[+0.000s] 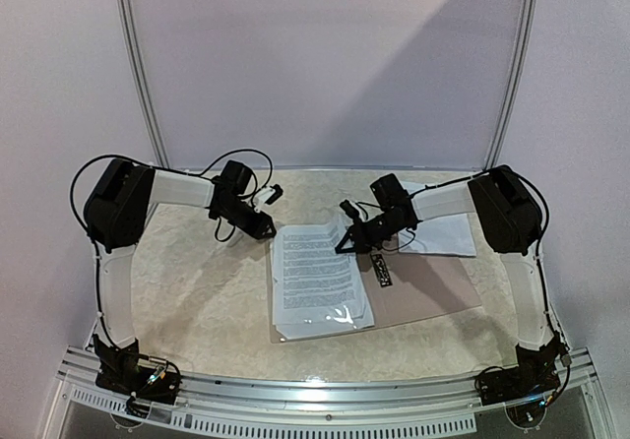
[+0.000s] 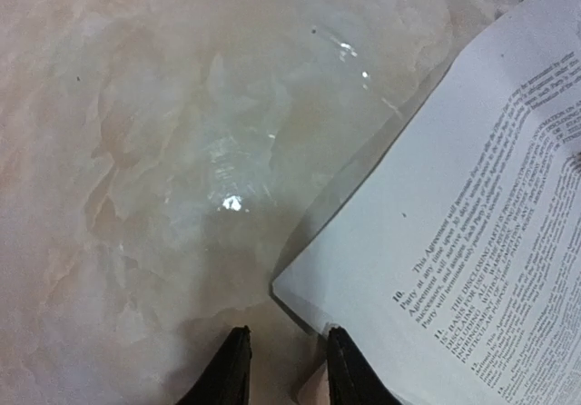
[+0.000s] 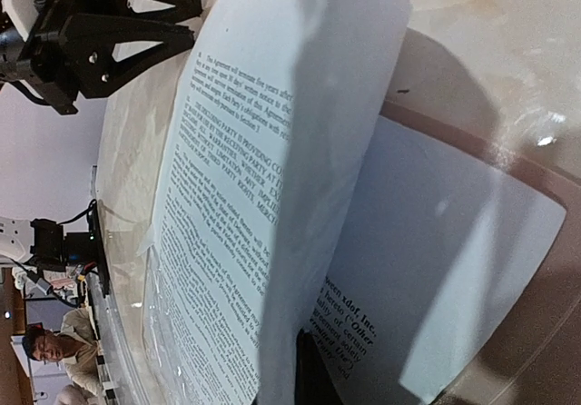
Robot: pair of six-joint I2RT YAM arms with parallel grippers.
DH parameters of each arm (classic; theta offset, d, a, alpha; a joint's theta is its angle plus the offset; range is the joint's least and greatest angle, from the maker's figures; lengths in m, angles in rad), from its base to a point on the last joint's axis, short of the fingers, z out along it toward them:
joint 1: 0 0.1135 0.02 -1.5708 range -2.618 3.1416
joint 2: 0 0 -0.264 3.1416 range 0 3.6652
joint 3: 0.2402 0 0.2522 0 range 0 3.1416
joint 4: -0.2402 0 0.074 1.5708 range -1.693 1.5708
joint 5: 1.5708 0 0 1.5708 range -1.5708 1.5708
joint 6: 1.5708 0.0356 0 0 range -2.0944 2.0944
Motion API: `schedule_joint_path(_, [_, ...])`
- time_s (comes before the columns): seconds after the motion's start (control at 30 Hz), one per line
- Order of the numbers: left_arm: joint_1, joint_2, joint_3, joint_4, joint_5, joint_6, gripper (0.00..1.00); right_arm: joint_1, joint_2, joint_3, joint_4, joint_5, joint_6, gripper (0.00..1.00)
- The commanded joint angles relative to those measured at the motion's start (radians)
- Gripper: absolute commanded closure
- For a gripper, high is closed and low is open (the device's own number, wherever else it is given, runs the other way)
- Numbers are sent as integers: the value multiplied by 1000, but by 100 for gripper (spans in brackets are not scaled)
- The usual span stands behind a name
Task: Put the files into the folder
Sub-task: Insert the folder to form pockets on the folder.
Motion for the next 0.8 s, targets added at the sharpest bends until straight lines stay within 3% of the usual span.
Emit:
schedule_joint_path(0.0, [4, -16, -34, -42, -48, 24, 68, 3, -9, 10, -62, -62, -51, 100])
schedule_joint_path(0.4, [0, -108, -73, -41, -42, 116, 66, 11, 3, 1, -59, -66, -35, 100])
schedule_joint_path(0.57, [-94, -245, -123, -167, 98, 398, 51, 11, 4, 0, -34, -40, -3, 100])
schedule_joint_path(0.77, [-256, -290, -211, -238, 43, 558, 32, 11, -28, -84, 72, 3, 86, 100])
